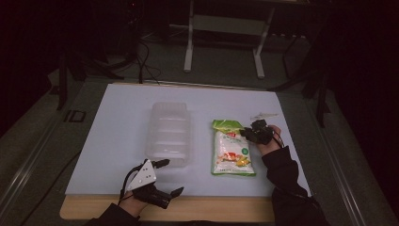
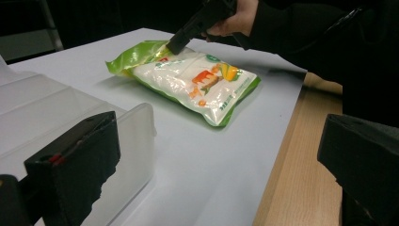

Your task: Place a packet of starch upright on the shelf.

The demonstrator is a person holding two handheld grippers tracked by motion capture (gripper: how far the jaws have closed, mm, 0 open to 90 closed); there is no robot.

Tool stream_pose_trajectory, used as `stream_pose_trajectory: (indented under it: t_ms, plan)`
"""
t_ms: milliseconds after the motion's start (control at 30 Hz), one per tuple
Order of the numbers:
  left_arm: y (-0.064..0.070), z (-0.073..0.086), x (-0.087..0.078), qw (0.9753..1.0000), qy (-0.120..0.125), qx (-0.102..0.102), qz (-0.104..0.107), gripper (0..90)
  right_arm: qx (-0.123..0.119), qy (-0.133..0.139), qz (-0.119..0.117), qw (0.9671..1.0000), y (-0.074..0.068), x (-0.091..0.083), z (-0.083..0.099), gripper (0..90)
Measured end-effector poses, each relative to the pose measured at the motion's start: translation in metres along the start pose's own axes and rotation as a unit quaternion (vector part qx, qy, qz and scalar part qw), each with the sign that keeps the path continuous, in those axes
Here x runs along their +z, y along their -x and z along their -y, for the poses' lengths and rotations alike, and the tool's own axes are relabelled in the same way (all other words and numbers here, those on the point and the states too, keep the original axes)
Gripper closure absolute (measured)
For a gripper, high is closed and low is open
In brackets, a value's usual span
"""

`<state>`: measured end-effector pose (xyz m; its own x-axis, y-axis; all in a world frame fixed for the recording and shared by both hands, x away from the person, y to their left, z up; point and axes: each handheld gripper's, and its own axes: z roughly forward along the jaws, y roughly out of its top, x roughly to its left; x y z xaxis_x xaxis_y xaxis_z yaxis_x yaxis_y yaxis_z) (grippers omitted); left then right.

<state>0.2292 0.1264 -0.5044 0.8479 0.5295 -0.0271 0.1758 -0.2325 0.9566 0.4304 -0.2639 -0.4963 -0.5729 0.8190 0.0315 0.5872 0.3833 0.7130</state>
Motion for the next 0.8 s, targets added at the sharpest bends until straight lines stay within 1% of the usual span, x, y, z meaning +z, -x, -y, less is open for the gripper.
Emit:
stream_pose_trajectory:
  t_ms: [133,200,300,367,467,533,667,767,800]
  plan:
    - [0.001,0.0,0.0,1.0,0.0,0.001,0.0,0.2,0.0,0.007,-0.002,1.0,-0.002,-0.006,-0.001,77.1]
    - [0.001,-0.001,0.001,1.0,-0.001,0.002,-0.001,0.2,-0.009,0.02,0.0,0.9998,-0.006,-0.014,-0.003,77.4]
    - [0.002,-0.001,0.002,1.0,-0.004,0.006,-0.003,0.2,-0.011,0.031,-0.003,0.9995,-0.009,-0.023,-0.005,78.0]
    - [0.003,-0.001,0.002,0.9999,-0.006,0.008,-0.005,0.3,-0.019,0.037,-0.003,0.9991,-0.012,-0.03,-0.007,78.5]
    - [0.004,-0.002,0.003,0.9999,-0.009,0.009,-0.009,0.2,-0.025,0.046,-0.009,0.9986,-0.016,-0.038,-0.01,79.1]
    - [0.004,-0.002,0.003,0.9999,-0.009,0.008,-0.009,0.2,-0.028,0.048,-0.012,0.9984,-0.018,-0.041,-0.011,79.2]
    - [0.004,-0.005,0.003,0.9999,-0.008,0.003,-0.01,0.2,-0.038,0.07,-0.018,0.9967,-0.028,-0.056,-0.013,79.8]
    - [0.004,-0.007,0.004,0.9998,-0.003,0.009,-0.018,0.3,-0.047,0.085,-0.022,0.995,-0.036,-0.067,-0.015,80.0]
    - [0.004,-0.008,0.004,0.9997,-0.007,0.01,-0.021,0.3,-0.049,0.09,-0.026,0.9943,-0.038,-0.071,-0.015,80.0]
